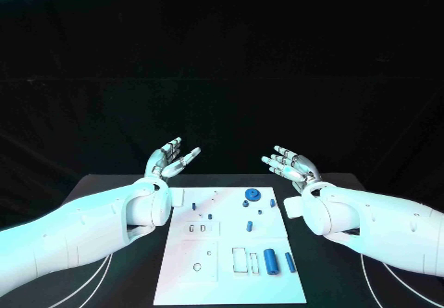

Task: Assemble the parts on the task board

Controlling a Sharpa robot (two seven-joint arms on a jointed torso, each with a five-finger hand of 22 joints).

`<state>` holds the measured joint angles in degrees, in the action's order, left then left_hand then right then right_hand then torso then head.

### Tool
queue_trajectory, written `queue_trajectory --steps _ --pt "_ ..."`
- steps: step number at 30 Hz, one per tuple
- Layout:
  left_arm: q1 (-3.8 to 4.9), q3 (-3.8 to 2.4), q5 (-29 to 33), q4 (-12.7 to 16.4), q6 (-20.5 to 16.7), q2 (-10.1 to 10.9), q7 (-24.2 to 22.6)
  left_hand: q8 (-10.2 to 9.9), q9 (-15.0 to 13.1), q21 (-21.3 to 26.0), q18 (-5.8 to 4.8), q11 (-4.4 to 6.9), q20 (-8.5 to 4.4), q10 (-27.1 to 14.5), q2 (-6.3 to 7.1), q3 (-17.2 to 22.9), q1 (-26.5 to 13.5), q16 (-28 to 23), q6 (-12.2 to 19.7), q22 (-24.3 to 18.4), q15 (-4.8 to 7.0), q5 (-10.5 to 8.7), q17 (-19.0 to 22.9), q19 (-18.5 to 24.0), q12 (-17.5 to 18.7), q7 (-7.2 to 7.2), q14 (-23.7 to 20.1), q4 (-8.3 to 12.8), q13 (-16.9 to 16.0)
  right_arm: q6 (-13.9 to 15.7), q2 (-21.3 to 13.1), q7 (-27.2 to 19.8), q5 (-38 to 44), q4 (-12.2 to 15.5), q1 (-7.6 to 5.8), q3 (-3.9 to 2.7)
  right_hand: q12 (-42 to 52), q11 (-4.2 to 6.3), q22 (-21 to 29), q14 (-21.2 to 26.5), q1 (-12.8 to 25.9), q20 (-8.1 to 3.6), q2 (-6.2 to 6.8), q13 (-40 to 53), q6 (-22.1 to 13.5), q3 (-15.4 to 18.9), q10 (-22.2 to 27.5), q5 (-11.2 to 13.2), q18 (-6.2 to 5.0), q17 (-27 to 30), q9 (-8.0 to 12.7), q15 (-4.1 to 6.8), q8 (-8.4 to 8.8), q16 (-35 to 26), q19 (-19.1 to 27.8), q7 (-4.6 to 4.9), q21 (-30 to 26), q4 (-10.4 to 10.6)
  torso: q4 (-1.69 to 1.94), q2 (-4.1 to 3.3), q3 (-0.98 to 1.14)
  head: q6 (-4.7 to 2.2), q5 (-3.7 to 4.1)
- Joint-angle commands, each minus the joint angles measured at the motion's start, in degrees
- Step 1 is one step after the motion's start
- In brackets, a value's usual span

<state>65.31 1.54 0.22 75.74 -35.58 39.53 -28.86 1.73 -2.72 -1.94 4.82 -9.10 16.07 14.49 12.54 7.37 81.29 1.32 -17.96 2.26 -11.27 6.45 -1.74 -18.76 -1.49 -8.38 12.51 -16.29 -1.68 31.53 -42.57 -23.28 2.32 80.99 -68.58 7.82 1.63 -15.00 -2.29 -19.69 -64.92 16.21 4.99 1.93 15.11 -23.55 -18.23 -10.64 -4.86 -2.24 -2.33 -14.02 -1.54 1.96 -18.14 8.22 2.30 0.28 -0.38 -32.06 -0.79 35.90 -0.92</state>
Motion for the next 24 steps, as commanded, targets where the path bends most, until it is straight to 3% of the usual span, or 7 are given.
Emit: queue_trajectory --steps 1,7,8,15,18,22,24 --pt "0.18 -0.01 -0.8 -0.3 4.4 -0.2 -1.0 0.5 -0.2 -0.4 1.3 -0.11 0.42 1.1 0.21 0.3 2.9 0.4 -1.2 0.1 -0.52 0.47 -0.2 -0.8 -0.3 -3.12 0.9 -0.8 -0.2 -10.4 0.4 3.7 3.7 -1.3 -1.07 0.84 1.0 -0.56 -0.7 -6.4 -4.9 0.48 -0.08 0.5 4.6 -1.8 -5.8 0.1 -1.2 -0.9 -0.7 -0.53 -1.26 1.3 -3.6 8.94 1.2 -1.5 -0.01 -0.02 -0.02 0.01 0.0" --pt "0.18 -0.01 -0.8 -0.3 4.4 -0.2 -1.0 0.8 -0.3 -0.5 1.56 -0.37 0.5 2.2 -0.42 0.7 3.0 0.7 -2.1 0.2 -0.89 0.31 -0.4 -0.8 -0.5 -3.33 2.1 -0.8 -0.3 -12.2 0.6 4.4 4.2 -2.1 -1.79 1.5 1.6 0.15 -1.6 -16.0 -7.4 0.4 0.17 1.0 11.4 -2.8 -14.3 0.9 -2.34 -2.1 -1.9 0.63 -2.91 3.1 -9.6 8.66 3.4 -3.5 -0.01 -0.02 -0.02 0.01 0.0" --pt "0.38 0.01 -0.9 1.0 5.7 2.0 -0.8 0.8 -0.3 -0.5 1.63 -0.42 0.5 2.5 -0.53 0.8 3.1 0.8 -2.3 0.2 -0.99 0.28 -0.4 -0.8 -0.5 -3.39 2.4 -0.8 -0.3 -6.8 -0.8 2.6 16.3 -3.8 -2.52 1.48 1.8 0.39 -1.7 -18.6 -7.9 0.39 0.36 1.1 13.4 -3.0 -16.9 1.1 -2.65 -2.4 -2.2 0.94 -3.4 3.5 -10.8 8.52 3.9 -3.9 0.13 -0.41 -0.38 0.62 0.16" --pt "0.9 0.01 -0.9 2.6 6.2 3.6 -1.2 1.7 -0.9 -1.2 2.75 -1.56 0.6 6.9 -2.22 2.4 3.6 1.8 -6.3 0.6 -1.23 -0.08 -1.3 -3.8 -0.9 -4.41 7.8 -0.7 -0.6 -5.4 -1.4 2.3 24.8 -4.3 -3.3 1.42 2.5 2.3 -2.0 -30.2 -9.8 0.39 1.3 1.8 25.5 -4.6 -32.5 1.4 -4.56 -3.5 -4.2 2.87 -6.45 5.0 -18.0 6.82 6.2 -5.7 0.36 -1.31 -0.47 0.54 0.36" --pt "1.18 0.01 -1.0 3.2 6.7 4.1 -1.3 3.0 -1.7 -1.9 3.23 -3.04 0.65 13.1 -3.66 3.6 3.9 2.8 -11.2 0.9 -0.99 -0.37 -2.0 -7.0 -1.6 -5.52 12.8 -0.5 -1.1 -5.7 -1.6 3.2 29.0 -4.3 -3.73 1.4 2.4 2.8 -2.2 -32.0 -10.0 0.37 1.65 1.8 28.9 -5.1 -34.6 1.5 -5.11 -3.6 -4.7 3.42 -7.24 5.2 -21.9 6.47 7.3 -6.0 0.63 -1.78 -0.55 0.36 0.53" --pt "1.58 0.0 -1.4 4.4 7.1 5.1 -1.4 4.3 -2.5 -4.2 3.1 -4.06 0.69 21.6 -4.45 4.9 4.3 4.7 -16.8 1.8 -1.37 -0.54 -3.2 -17.0 -1.9 -6.15 22.4 -0.3 -1.4 -6.7 -1.5 5.2 35.8 -4.5 -4.51 1.36 2.2 3.47 -2.3 -34.7 -10.1 0.15 2.39 1.7 33.1 -6.1 -37.2 1.1 -5.61 -3.8 -5.2 4.17 -8.09 5.5 -25.7 5.97 8.4 -6.3 0.98 -2.49 -0.57 0.43 0.76" --pt "1.74 -0.01 -1.7 5.1 7.3 5.7 -1.4 5.6 -3.3 -5.8 3.83 -4.39 0.59 30.8 -4.91 5.7 4.6 6.5 -22.1 2.3 -0.85 -0.66 -4.5 -22.3 -3.0 -6.38 30.5 0.0 -2.0 -7.4 -1.5 6.5 39.0 -4.7 -4.93 1.34 2.3 3.75 -2.3 -36.0 -10.1 -0.09 2.64 1.7 34.1 -6.6 -38.5 1.2 -5.73 -3.9 -5.3 4.53 -8.4 5.8 -27.0 5.84 8.9 -6.3 1.12 -2.76 -0.61 0.43 0.92"
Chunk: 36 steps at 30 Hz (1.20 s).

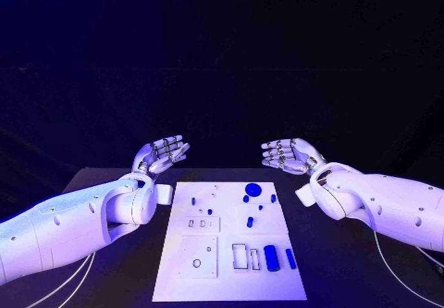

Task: Assemble the parts on the task board

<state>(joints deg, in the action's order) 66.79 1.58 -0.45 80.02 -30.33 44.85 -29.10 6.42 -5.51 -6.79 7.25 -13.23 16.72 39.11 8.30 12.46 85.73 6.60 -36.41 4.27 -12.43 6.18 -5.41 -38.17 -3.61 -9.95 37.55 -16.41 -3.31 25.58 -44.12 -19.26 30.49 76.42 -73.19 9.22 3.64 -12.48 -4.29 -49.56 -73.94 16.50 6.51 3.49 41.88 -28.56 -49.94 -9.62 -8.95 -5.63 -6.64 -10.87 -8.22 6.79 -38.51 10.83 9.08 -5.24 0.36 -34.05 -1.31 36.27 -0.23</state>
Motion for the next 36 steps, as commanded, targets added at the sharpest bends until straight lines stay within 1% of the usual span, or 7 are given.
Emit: queue_trajectory --steps 1,9,15,19,24,29,36 --pt "0.32 -0.06 -1.1 1.2 2.2 0.6 -1.1 1.4 -0.8 -1.1 1.6 -0.19 -0.06 8.7 -0.72 0.8 0.2 1.5 -5.6 0.2 0.47 -0.43 -1.1 -3.5 -1.1 -4.89 6.7 0.2 -0.5 -1.7 0.1 3.0 12.0 -0.2 -0.49 -0.06 0.2 1.45 -0.4 -7.2 -1.0 -0.67 1.39 0.1 8.0 -1.9 -7.6 0.2 -1.67 -0.6 -1.1 1.71 -1.81 1.2 -7.7 3.05 2.6 -0.7 0.46 -0.91 -0.09 0.1 0.3" --pt "0.77 -0.37 -2.2 5.8 4.6 3.8 -0.4 4.3 -2.1 -5.5 3.39 2.35 -1.44 17.3 -0.34 3.7 0.7 5.5 -13.0 1.2 3.62 -0.57 -4.9 -12.6 -1.8 -3.61 16.7 1.6 -0.8 -5.4 0.3 9.5 29.7 -0.4 -2.03 -0.1 0.2 3.61 -1.4 -15.7 -0.9 -3.71 3.23 0.3 12.2 -4.0 -14.0 0.7 -1.61 -2.8 -1.8 4.75 -2.96 4.4 -14.7 1.27 6.4 -0.2 0.84 -2.49 -0.37 0.03 0.86" --pt "0.88 -0.85 -2.7 9.9 6.7 6.3 -0.4 4.5 -2.3 -6.3 3.36 2.6 -2.02 18.2 -0.03 4.6 0.8 6.1 -13.4 1.3 4.06 -0.62 -6.1 -14.0 -1.3 -3.43 17.9 2.1 -0.7 -8.0 0.5 14.8 42.6 0.6 -2.5 -0.11 0.0 6.1 -8.1 -28.0 -1.8 -8.63 4.48 0.5 15.5 -0.4 -18.7 1.0 -1.41 -10.6 -2.8 9.04 -3.72 12.6 -23.8 -0.48 18.3 -0.1 1.33 -3.96 -0.69 -0.2 1.46" --pt "0.92 -1.08 -2.7 11.9 7.7 7.6 -0.7 4.4 -2.3 -6.3 3.29 2.52 -2.04 18.0 0.14 4.8 0.9 5.9 -13.2 1.3 3.95 -0.63 -6.3 -14.0 -1.0 -3.48 17.5 2.2 -0.7 -8.7 0.9 17.5 48.1 1.0 -2.59 -0.11 0.0 6.96 -13.3 -32.1 -1.0 -10.34 5.57 0.7 16.5 -0.2 -19.9 0.6 -1.4 -17.9 -3.3 10.21 -3.11 18.5 -25.2 -1.08 25.9 1.1 1.53 -4.92 -0.79 -0.45 1.65" --pt "1.29 -1.3 -2.4 13.8 8.2 8.9 -0.8 4.3 -2.3 -6.1 3.23 2.42 -1.98 17.9 0.24 5.0 0.8 5.5 -13.0 1.1 3.8 -0.63 -6.4 -13.8 -0.7 -3.53 16.9 2.4 -0.6 -8.9 1.5 20.5 52.7 1.1 -2.63 -0.11 0.0 7.52 -19.6 -34.5 0.0 -10.95 7.4 2.3 17.1 -2.1 -20.7 -0.6 -1.26 -29.6 -5.2 10.98 -2.73 31.7 -26.3 -1.64 34.2 2.5 1.77 -5.83 -1.02 -0.68 2.02" --pt "1.9 -1.37 -1.9 15.6 8.3 10.0 -0.8 4.2 -2.3 -6.1 3.23 2.39 -1.97 17.8 0.27 5.1 0.8 5.4 -12.9 1.1 3.77 -0.64 -6.5 -13.8 -0.6 -3.55 16.8 2.4 -0.6 -9.0 1.9 22.6 55.6 1.5 -2.64 -0.11 0.3 7.64 -47.3 -36.7 0.5 -10.7 8.57 4.7 16.7 -3.3 -20.2 -0.8 2.36 -55.9 -7.6 10.88 -3.57 59.5 -35.3 -1.84 55.7 3.7 2.04 -6.78 -1.18 -0.95 2.4" --pt "2.34 -1.41 -1.3 17.1 8.3 10.9 -0.7 4.2 -2.3 -6.1 3.23 2.37 -1.96 17.7 0.3 5.1 0.8 5.4 -12.9 1.1 3.74 -0.64 -6.5 -13.8 -0.5 -3.59 16.7 2.4 -0.6 -9.3 2.7 24.0 57.5 1.4 -2.61 -0.11 0.3 7.14 -60.0 -37.6 0.7 -10.12 9.03 5.7 16.0 -3.2 -18.1 -0.8 4.16 -65.5 -9.2 10.34 -3.88 69.4 -39.3 -1.59 64.8 4.6 2.54 -7.53 -1.33 -1.08 2.8"
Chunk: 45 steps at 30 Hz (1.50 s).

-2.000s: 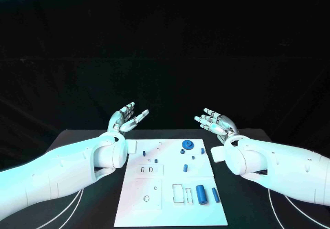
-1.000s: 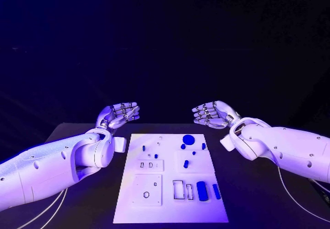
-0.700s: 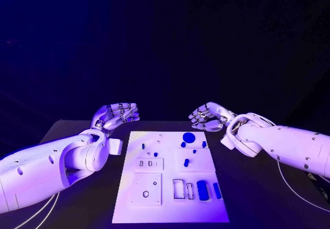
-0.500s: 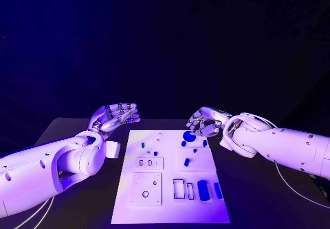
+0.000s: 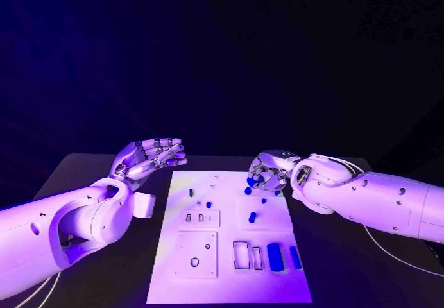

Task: Assemble the parts on the task board

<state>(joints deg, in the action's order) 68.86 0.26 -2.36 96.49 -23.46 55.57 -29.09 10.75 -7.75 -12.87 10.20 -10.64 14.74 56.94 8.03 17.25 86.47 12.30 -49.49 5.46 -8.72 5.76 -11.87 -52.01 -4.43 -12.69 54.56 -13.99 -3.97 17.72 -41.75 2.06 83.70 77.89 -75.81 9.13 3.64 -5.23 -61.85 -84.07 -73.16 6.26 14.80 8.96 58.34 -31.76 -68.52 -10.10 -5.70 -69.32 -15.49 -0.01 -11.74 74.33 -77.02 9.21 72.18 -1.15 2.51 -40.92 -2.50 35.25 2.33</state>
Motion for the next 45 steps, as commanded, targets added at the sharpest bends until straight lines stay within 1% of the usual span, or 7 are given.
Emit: queue_trajectory --steps 1,11,13,19,27,40,45 --pt "0.33 -0.09 0.6 0.8 1.5 0.2 -0.7 -0.1 -0.1 0.0 0.28 -0.22 0.02 -0.1 0.58 0.3 0.0 -0.3 0.2 -0.1 0.03 -0.22 -0.1 0.1 0.3 -0.85 -0.3 0.0 0.1 -1.5 0.4 2.9 4.5 -0.1 0.02 -0.02 0.3 -0.12 -3.5 -3.2 0.0 0.17 0.79 0.3 -0.6 0.0 0.6 -0.4 1.07 -2.6 -0.4 -0.56 -0.33 2.6 -1.2 0.03 2.5 0.6 0.48 -0.76 -0.19 -0.07 0.29" --pt "0.76 -0.13 0.8 1.5 1.5 0.7 -0.6 -0.4 0.0 0.0 0.26 -0.55 0.16 -0.7 0.85 0.4 -0.5 -1.0 0.7 -0.2 -0.28 -0.24 -0.4 0.1 0.7 -1.18 -1.3 0.0 0.2 -2.8 1.3 4.0 5.7 -0.7 0.17 -0.01 0.2 -0.32 -6.8 -3.4 0.1 0.47 0.95 0.5 -1.7 0.6 2.1 -0.4 1.53 -5.0 -0.9 -0.83 0.04 5.1 -2.2 0.02 4.7 1.1 0.79 -1.36 -0.4 -0.06 0.66" --pt "0.81 -0.14 0.8 1.5 1.5 0.7 -0.6 -0.6 0.0 0.5 0.15 -0.91 0.5 -1.8 0.93 0.4 -0.9 -1.9 1.3 -0.6 -0.77 -0.23 -0.5 0.9 0.8 -1.49 -2.9 0.2 0.2 -3.1 1.4 4.1 5.7 -0.8 0.23 0.0 0.2 -0.32 -6.9 -3.4 0.1 0.48 0.95 0.5 -1.8 0.7 2.1 -0.4 1.55 -5.1 -0.9 -0.83 0.07 5.2 -2.2 0.0 4.8 1.1 0.78 -1.4 -0.35 0.03 0.65" --pt "0.95 -0.15 1.0 1.4 1.5 0.8 -0.6 -0.8 0.0 1.1 0.13 -1.15 0.88 -2.6 0.92 0.4 -1.2 -2.4 1.7 -0.9 -1.12 -0.22 -0.6 1.9 0.8 -1.67 -4.1 0.4 0.2 -4.2 1.7 4.1 5.8 -1.0 0.42 0.03 0.3 -0.3 -7.6 -3.4 0.1 0.5 0.87 0.5 -1.8 0.7 2.2 -0.4 1.66 -5.5 -1.0 -0.83 0.08 5.5 -2.5 -0.05 5.2 1.2 0.83 -1.62 -0.39 0.08 0.73" --pt "1.08 -0.16 1.0 1.4 1.5 1.0 -0.6 -0.9 0.0 1.2 0.13 -1.21 0.95 -2.7 0.9 0.4 -1.2 -2.6 1.8 -1.0 -1.19 -0.21 -0.6 2.1 0.8 -1.72 -4.3 0.4 0.2 -5.3 2.0 4.4 5.9 -1.5 0.66 0.06 0.4 -0.24 -8.5 -3.5 0.0 0.52 0.64 0.6 -1.7 0.7 2.1 -0.5 1.8 -6.0 -1.2 -0.81 -0.07 6.1 -2.8 -0.12 5.8 1.4 0.79 -1.92 -0.39 -0.01 0.67" --pt "1.34 -0.16 1.1 1.5 1.5 1.1 -0.5 -0.9 0.0 1.2 0.13 -1.23 0.98 -2.7 0.88 0.4 -1.2 -2.6 1.8 -1.1 -1.21 -0.2 -0.6 2.2 0.8 -1.75 -4.4 0.4 0.2 -5.3 2.7 4.2 5.8 -2.1 1.02 0.08 0.7 -0.12 -9.8 -3.5 -0.2 0.51 -0.33 0.9 -0.9 -0.1 1.4 -0.7 1.96 -6.6 -1.8 -0.75 -0.56 6.8 -3.2 -0.2 6.7 1.9 0.9 -2.27 -0.39 -0.04 0.49" --pt "1.44 -0.16 1.1 1.5 1.5 1.1 -0.5 -0.9 -0.1 1.3 0.14 -1.24 1.0 -2.7 0.85 0.4 -1.2 -2.6 1.8 -1.1 -1.22 -0.2 -0.7 2.2 0.8 -1.76 -4.4 0.4 0.2 -5.4 3.0 4.1 5.6 -2.4 1.16 0.08 1.0 0.13 -10.6 -3.5 -0.1 0.43 -0.85 1.0 -0.3 -0.6 0.6 -0.8 2.07 -6.9 -2.2 -0.6 -0.92 7.2 -3.4 -0.43 7.2 2.4 0.84 -2.29 -0.41 0.2 0.48"
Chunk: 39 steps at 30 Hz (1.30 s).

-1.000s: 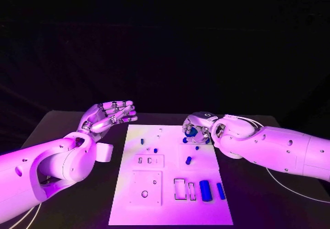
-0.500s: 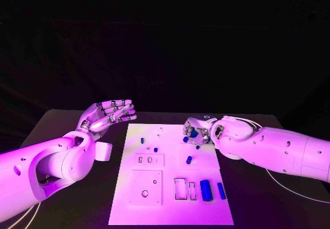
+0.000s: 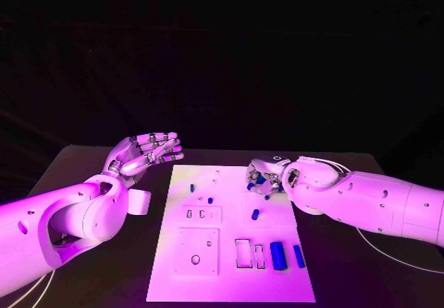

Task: Assemble the parts on the task board

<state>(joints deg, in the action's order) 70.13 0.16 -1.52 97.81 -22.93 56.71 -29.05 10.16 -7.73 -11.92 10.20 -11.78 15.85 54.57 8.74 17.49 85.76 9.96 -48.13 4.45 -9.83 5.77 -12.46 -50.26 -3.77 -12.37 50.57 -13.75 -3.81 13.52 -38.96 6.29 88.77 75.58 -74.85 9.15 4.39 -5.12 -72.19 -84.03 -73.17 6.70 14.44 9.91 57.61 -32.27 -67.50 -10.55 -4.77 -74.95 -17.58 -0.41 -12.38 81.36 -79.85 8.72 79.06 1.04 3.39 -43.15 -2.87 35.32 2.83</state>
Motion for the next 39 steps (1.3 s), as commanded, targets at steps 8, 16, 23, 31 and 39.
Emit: queue_trajectory --steps 8,16,23,31,39 --pt "0.24 -0.06 0.2 0.2 1.2 -0.1 -0.4 -0.2 -0.1 0.3 0.15 -0.1 -0.09 -0.4 0.08 0.2 -0.5 -0.3 0.4 -0.1 -0.11 -0.2 -0.1 0.5 0.1 -2.08 -0.5 0.2 0.1 0.1 0.4 0.0 0.3 -0.6 0.32 0.06 0.9 0.9 -1.7 -3.6 -1.1 -0.58 -2.4 0.4 2.3 -2.2 -3.2 -0.1 1.34 -1.8 -1.4 0.52 -1.56 0.9 -1.0 -0.73 1.3 0.4 0.0 -0.17 -0.07 0.38 -0.13" --pt "0.27 -0.06 0.2 0.1 1.3 0.0 -0.3 -0.2 -0.1 0.3 0.17 -0.1 -0.08 -0.4 0.04 0.3 -0.5 -0.3 0.4 -0.1 -0.11 -0.2 -0.1 0.5 0.1 -2.08 -0.5 0.2 0.0 6.8 0.4 0.3 0.4 0.0 0.37 0.05 1.4 1.97 -3.9 -3.7 -2.9 -1.37 -4.04 1.1 4.4 -3.5 -5.9 0.1 1.71 -2.3 -3.4 1.41 -3.61 1.5 -1.9 -1.64 2.5 -1.0 -0.02 -0.22 -0.07 0.08 -0.14" --pt "0.28 -0.06 0.2 0.0 1.4 -0.1 -0.3 -0.2 -0.1 0.3 0.17 -0.1 -0.08 -0.4 0.04 0.3 -0.5 -0.3 0.4 -0.1 -0.11 -0.2 -0.1 0.5 0.1 -2.08 -0.5 0.2 0.0 11.6 0.8 1.0 0.5 1.1 0.15 -0.05 1.3 1.97 -4.3 -3.7 -3.2 -1.52 -4.01 1.2 4.2 -3.7 -6.1 -0.1 1.8 -2.4 -3.9 1.48 -3.83 1.7 -2.1 -1.54 2.8 -1.6 -0.03 -0.23 -0.15 -0.45 -0.17" --pt "0.3 -0.06 0.3 -0.3 1.5 -0.2 -0.2 -0.2 -0.1 0.4 0.2 -0.09 -0.06 -0.3 -0.05 0.4 -0.4 -0.3 0.4 -0.1 -0.1 -0.22 -0.1 0.5 0.1 -2.07 -0.4 0.3 0.0 13.8 4.8 1.5 0.5 -1.5 -0.43 -0.34 1.2 1.93 -4.1 -3.7 -3.1 -1.53 -3.92 1.3 4.1 -3.7 -6.1 -0.1 1.76 -2.4 -4.0 1.45 -3.85 1.7 -2.0 -1.5 2.7 -1.7 0.09 -0.44 -0.11 -0.93 -0.2" --pt "0.33 -0.06 0.3 -0.4 1.6 -0.5 -0.1 -0.2 -0.1 0.4 0.2 -0.09 -0.06 -0.3 -0.05 0.4 -0.4 -0.3 0.4 -0.1 -0.1 -0.22 -0.1 0.5 0.1 -2.07 -0.4 0.3 0.0 14.4 9.3 1.5 0.3 -5.9 -0.52 -0.52 1.1 1.89 -4.2 -3.7 -3.0 -1.53 -3.85 1.3 4.0 -3.8 -6.0 -0.1 1.78 -2.6 -4.1 1.42 -3.82 1.8 -2.0 -1.46 2.8 -1.7 0.22 -0.55 -0.17 -1.0 -0.24"
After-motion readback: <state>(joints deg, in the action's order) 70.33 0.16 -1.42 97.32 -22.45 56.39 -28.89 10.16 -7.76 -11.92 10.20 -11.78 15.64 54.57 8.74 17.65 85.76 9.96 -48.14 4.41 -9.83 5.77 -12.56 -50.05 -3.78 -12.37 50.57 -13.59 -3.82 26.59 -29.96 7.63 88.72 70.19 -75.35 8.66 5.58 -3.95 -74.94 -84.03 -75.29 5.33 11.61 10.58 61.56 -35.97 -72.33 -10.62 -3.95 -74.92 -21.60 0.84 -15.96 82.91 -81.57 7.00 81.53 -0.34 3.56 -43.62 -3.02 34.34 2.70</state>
